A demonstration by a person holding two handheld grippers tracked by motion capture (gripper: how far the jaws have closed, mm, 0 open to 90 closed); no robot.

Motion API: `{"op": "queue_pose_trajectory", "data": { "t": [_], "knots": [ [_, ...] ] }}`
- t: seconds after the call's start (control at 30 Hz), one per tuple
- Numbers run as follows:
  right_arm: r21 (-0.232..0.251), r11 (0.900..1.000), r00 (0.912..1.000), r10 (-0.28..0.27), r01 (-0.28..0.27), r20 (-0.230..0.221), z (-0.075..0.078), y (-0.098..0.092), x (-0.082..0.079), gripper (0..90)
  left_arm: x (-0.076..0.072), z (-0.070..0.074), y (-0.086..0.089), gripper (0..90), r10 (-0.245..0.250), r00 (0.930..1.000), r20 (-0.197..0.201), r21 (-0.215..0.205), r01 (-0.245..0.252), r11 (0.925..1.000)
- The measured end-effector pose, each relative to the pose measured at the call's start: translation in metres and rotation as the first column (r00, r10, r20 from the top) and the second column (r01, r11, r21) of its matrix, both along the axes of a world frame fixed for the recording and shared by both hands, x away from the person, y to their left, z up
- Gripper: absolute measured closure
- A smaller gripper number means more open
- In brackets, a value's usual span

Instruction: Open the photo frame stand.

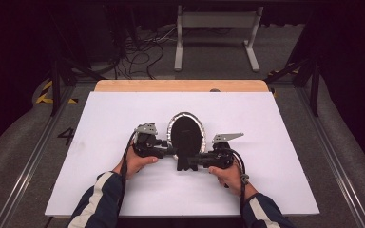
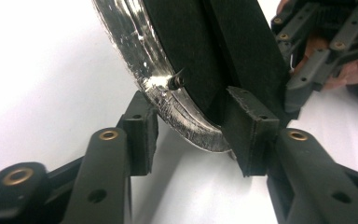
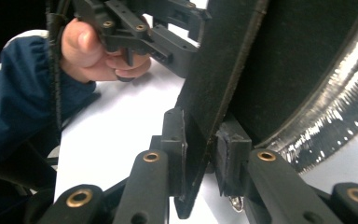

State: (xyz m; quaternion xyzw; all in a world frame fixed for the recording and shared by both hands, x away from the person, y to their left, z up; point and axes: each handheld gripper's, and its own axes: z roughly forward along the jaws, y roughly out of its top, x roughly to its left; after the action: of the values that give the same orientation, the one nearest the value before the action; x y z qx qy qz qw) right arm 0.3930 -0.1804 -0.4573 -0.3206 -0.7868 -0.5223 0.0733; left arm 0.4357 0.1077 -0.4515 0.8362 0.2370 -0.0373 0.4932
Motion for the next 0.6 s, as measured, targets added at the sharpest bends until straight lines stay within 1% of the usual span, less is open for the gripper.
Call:
{"op": "queue_pose_trajectory", "data": {
  "t": [0.03,0.07,0.1,0.13,0.17,0.2,0.23,0.27,0.33,0.37,0.4,0.43,0.5,0.57,0.6],
  "knots": [
    [-0.006,1.0,1.0,-0.01,0.01,0.002,0.0,-0.001,0.0,76.6,0.0,0.001,0.0,59.6,-0.006,1.0,0.004,-0.016,0.006,0.9999],
    [-0.012,1.0,0.9998,-0.018,0.018,0.002,-0.001,-0.002,0.0,76.6,-0.001,0.002,0.0,60.4,-0.002,1.0,0.001,-0.028,0.002,0.9996],
    [-0.016,1.0,0.9997,-0.023,0.023,0.001,-0.001,-0.002,0.001,76.6,-0.001,0.003,0.0,62.6,-0.006,0.9999,0.011,-0.023,0.006,0.9997],
    [-0.012,1.0,0.9997,-0.025,0.025,0.0,-0.002,-0.003,0.001,76.7,-0.001,0.003,-0.002,62.4,-0.006,0.9996,0.027,-0.003,0.006,1.0],
    [-0.015,0.999,0.9995,-0.031,0.031,0.001,-0.002,-0.002,0.001,76.6,-0.002,0.003,-0.004,61.5,-0.005,0.9998,0.018,0.001,0.005,1.0],
    [-0.015,0.999,0.9995,-0.031,0.031,0.001,-0.002,-0.002,0.001,76.6,-0.002,0.003,-0.004,61.3,-0.005,0.9998,0.018,0.001,0.005,1.0],
    [-0.013,0.999,0.9994,-0.033,0.033,-0.002,-0.002,-0.002,0.002,76.5,-0.001,0.002,-0.006,61.3,-0.027,0.9995,0.016,0.011,0.027,0.9996],
    [-0.02,0.999,0.9988,-0.049,0.049,0.003,-0.002,-0.002,0.002,76.4,-0.002,0.002,-0.006,63.0,-0.031,0.9991,0.028,0.012,0.031,0.9995],
    [-0.025,0.998,0.9986,-0.053,0.053,0.007,-0.002,-0.002,0.002,76.3,-0.003,0.003,-0.006,64.2,-0.016,0.9991,0.04,-0.003,0.016,0.9999],
    [-0.036,0.998,0.998,-0.06,0.061,0.022,-0.001,-0.002,0.001,76.2,-0.005,0.005,-0.007,66.3,-0.01,0.9989,0.045,-0.004,0.01,0.9999],
    [-0.042,0.997,0.9974,-0.066,0.067,0.029,0.0,-0.001,0.001,76.0,-0.006,0.007,-0.007,67.5,-0.004,0.9978,0.066,-0.003,0.004,1.0],
    [-0.051,0.996,0.9966,-0.072,0.074,0.041,0.0,-0.001,0.0,76.0,-0.007,0.008,-0.008,68.3,0.002,0.9969,0.079,0.004,-0.003,1.0],
    [-0.061,0.994,0.9951,-0.082,0.086,0.055,0.001,0.0,-0.001,75.4,-0.011,0.011,-0.011,67.0,0.017,0.9909,0.134,0.041,-0.022,0.9989],
    [-0.065,0.993,0.9942,-0.091,0.095,0.057,0.001,0.0,0.0,74.6,-0.014,0.014,-0.014,66.7,0.032,0.9844,0.173,0.064,-0.044,0.997],
    [-0.062,0.993,0.9941,-0.093,0.096,0.057,0.001,-0.001,0.0,74.5,-0.017,0.016,-0.017,66.2,0.049,0.9757,0.214,0.087,-0.069,0.9938]
  ]
}}
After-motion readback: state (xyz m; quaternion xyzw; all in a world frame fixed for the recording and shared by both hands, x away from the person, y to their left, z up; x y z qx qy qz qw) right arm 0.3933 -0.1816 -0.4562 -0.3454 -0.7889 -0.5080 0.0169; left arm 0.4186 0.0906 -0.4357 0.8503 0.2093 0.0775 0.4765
